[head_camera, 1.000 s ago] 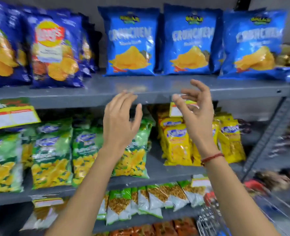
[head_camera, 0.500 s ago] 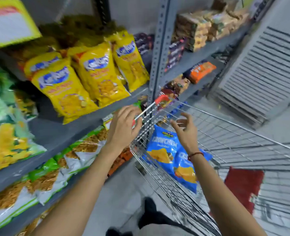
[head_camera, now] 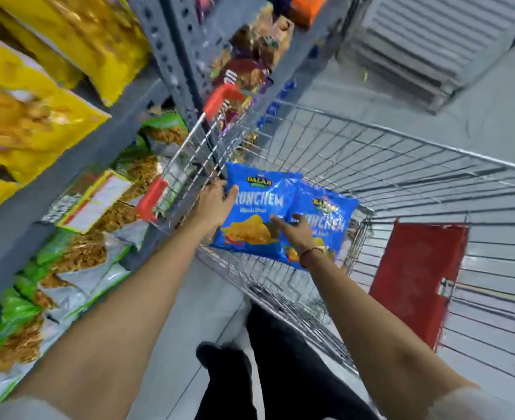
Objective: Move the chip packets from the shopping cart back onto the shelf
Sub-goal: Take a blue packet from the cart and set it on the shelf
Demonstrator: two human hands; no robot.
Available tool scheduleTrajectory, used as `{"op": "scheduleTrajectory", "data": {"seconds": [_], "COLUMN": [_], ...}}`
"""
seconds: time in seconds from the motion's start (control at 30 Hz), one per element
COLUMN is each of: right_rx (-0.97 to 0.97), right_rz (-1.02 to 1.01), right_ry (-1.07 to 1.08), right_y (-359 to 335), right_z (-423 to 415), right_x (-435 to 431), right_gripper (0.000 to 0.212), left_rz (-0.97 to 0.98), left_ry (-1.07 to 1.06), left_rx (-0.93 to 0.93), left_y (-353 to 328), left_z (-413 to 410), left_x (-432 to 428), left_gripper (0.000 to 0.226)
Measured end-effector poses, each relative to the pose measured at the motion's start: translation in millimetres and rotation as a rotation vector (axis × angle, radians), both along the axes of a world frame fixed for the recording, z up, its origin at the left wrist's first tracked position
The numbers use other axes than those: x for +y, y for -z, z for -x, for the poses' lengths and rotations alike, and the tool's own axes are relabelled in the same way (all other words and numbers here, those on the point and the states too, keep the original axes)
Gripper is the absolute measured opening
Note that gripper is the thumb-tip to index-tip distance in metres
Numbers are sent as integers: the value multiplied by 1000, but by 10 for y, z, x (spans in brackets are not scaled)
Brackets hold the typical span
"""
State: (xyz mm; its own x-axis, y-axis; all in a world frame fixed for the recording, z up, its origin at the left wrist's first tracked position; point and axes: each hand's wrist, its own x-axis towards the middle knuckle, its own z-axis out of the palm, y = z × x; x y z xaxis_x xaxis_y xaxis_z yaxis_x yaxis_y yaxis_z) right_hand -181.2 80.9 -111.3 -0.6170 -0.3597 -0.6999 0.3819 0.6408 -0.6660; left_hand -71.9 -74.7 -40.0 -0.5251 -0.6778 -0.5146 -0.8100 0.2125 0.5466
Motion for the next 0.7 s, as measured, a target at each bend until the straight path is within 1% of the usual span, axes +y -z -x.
{"op": "scheduleTrajectory", "data": {"seconds": [0.07, 0.17, 0.2, 0.23, 0.3, 0.33, 0.37, 0.43, 0.47, 0.5, 0.53, 0.63, 0.7], "right_rx": [-44, -98, -106, -132, -153, -160, -169, -180, -170, -174, -183, -207, -183], "right_rz": [3, 10, 41, 63, 88, 77, 59, 37, 25, 18, 29, 88, 109], "right_ry": [38, 81, 92, 113, 148, 142, 114, 96, 86, 83, 83, 67, 59], "right_y": [194, 465, 448, 502, 562, 615, 664, 686, 699, 668, 645, 529, 451], "right_z": [40, 92, 89, 89, 104, 96, 93, 111, 130, 141, 148, 125, 118], "right_x": [-82, -201, -236, -285, -370, -380, -393, -396, -379, -366, -346, -287, -234], "right_gripper": [61, 57, 58, 61, 65, 68, 71, 74, 72, 67, 63, 69, 68], "left_rz": [-86, -180, -247, -371, -583, -626, -654, -663, -639, -654, -629, -610, -598], "left_ry": [-71, -222, -274, -324, -343, -341, -365, -416, -421, -440, -416, -388, -349], "left_rx": [-78, -131, -121, -87, -33, -36, -37, -78, -105, -115, -120, -76, -55], "left_y": [226, 499, 542, 636, 848, 941, 1041, 1023, 954, 891, 834, 538, 433], "left_z": [96, 212, 219, 238, 273, 259, 238, 237, 275, 295, 316, 384, 369], "left_x": [-94, -196, -194, -197, -217, -220, -224, -208, -185, -175, -158, -86, -39], "left_gripper": [51, 55, 50, 44, 40, 38, 36, 34, 33, 30, 29, 29, 29]}}
